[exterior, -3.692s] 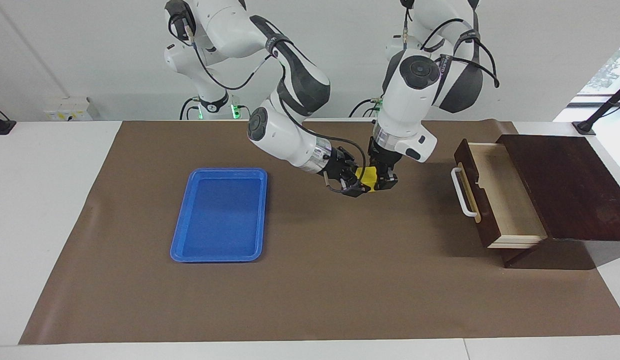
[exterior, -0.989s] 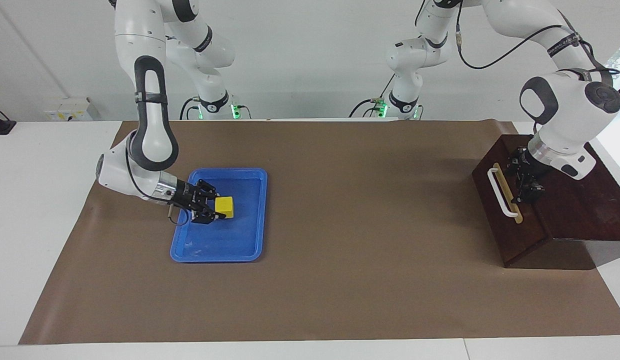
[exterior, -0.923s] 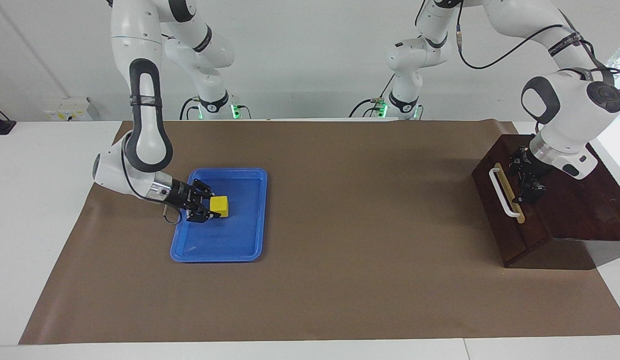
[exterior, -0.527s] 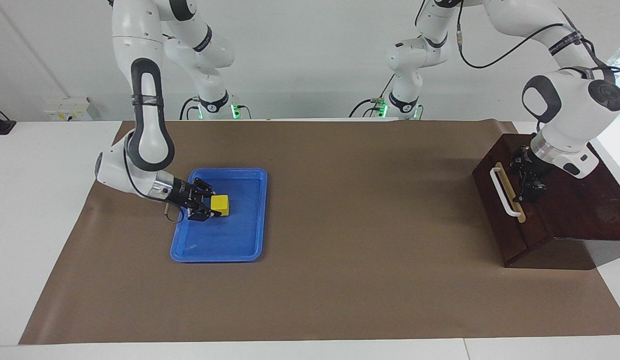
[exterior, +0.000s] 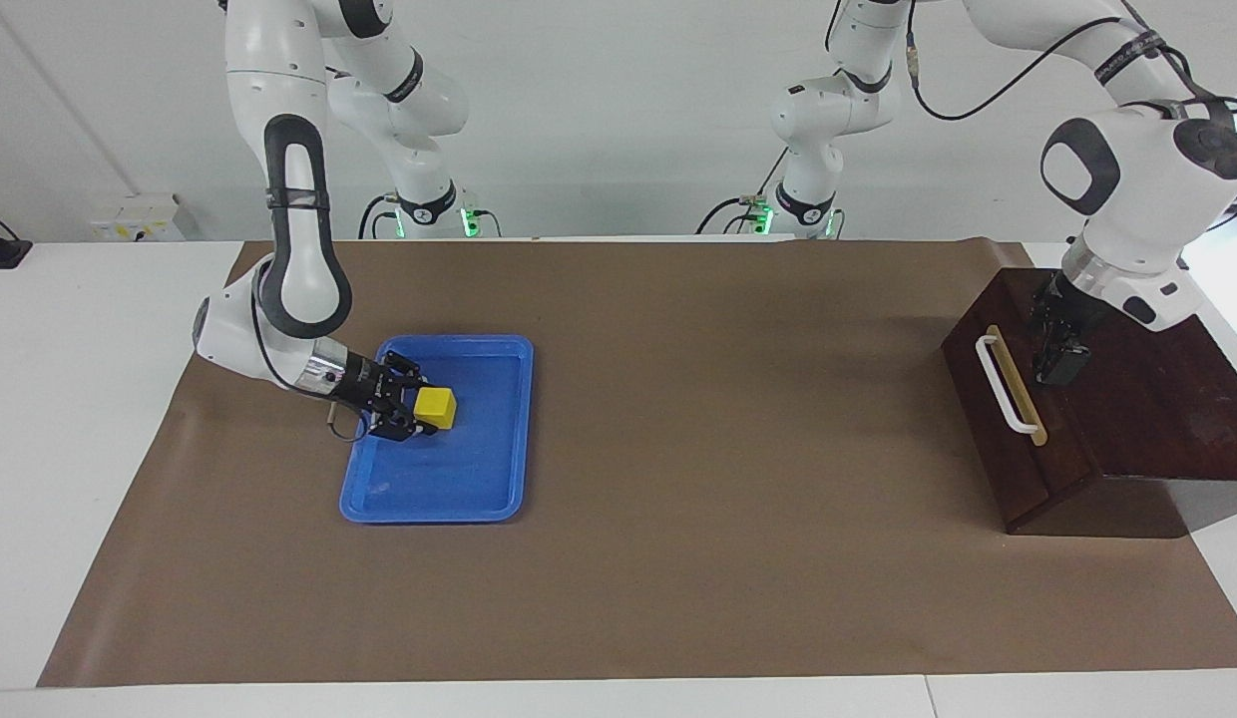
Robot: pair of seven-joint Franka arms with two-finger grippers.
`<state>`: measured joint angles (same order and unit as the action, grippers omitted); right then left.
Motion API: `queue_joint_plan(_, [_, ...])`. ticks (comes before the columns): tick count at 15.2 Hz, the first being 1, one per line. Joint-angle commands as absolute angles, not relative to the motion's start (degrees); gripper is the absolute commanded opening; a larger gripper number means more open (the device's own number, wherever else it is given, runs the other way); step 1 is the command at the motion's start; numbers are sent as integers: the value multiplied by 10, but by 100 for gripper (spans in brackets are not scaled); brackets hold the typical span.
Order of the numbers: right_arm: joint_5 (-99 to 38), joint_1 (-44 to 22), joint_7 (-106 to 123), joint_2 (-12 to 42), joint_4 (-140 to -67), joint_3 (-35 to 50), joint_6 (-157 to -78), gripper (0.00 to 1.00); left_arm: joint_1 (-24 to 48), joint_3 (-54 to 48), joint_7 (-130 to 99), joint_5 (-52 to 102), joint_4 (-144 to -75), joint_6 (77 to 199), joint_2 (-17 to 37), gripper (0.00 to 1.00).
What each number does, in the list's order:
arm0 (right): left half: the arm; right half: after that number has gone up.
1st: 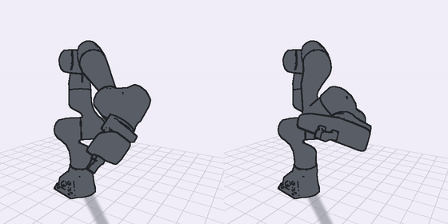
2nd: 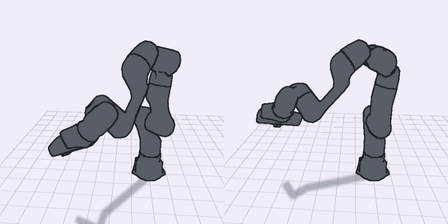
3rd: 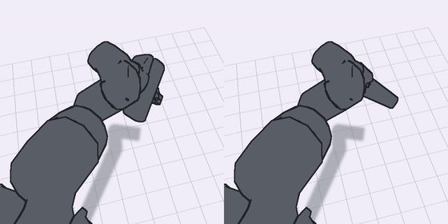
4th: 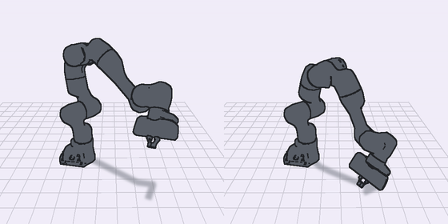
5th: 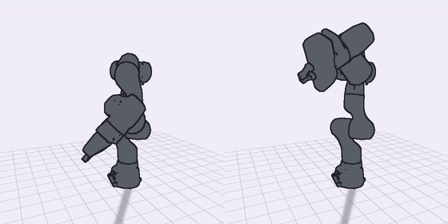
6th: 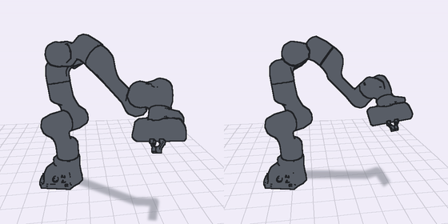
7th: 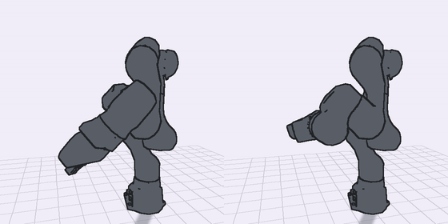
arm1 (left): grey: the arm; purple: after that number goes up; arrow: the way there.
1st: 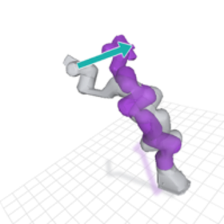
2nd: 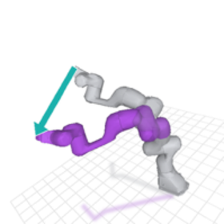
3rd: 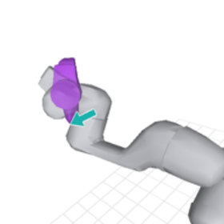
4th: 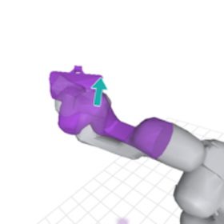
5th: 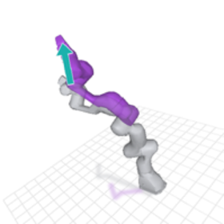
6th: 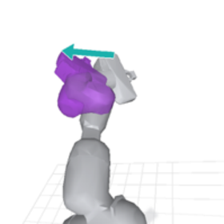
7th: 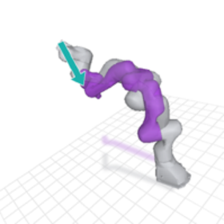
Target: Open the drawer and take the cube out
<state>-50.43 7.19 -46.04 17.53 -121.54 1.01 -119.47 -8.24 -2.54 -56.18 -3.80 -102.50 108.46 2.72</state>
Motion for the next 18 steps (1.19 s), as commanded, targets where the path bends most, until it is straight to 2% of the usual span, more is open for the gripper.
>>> queue_joint_plan(1, [-503, 74, -478, 150, -1218, 16, -1196, 100, -43, -20, -481, -50, -1032, 1050, -10, 100])
queue_joint_plan(3, [-497, 63, -532, 135, -1196, 16, -1183, 100, -32, -25, -406, -49, -1020, 1026, -18, 100])
queue_joint_plan(6, [-437, 49, -564, 92, -1138, 16, -1117, 100, -17, -29, -233, -49, -1022, 998, -42, 100])
queue_joint_plan(8, [-369, 49, -554, 79, -1071, 17, -1045, 100, -18, -29, -122, -48, -1020, 967, -46, 100])
queue_joint_plan(10, [-295, 48, -518, 73, -997, 20, -984, 100, -18, -29, -107, -3, -1020, 966, -47, 100])
queue_joint_plan(12, [-209, 41, -404, 55, -955, 25, -948, 100, -15, -32, -112, 9, -1020, 964, -47, 100])
queue_joint_plan(15, [-75, 30, -82, -3, -951, 25, -936, 100, -6, -43, -112, 9, -1021, 959, -50, 100])
queue_joint_plan(18, [-18, 30, 37, -23, -939, 26, -899, 100, 5, -48, -90, 9, -1025, 937, -54, 100])
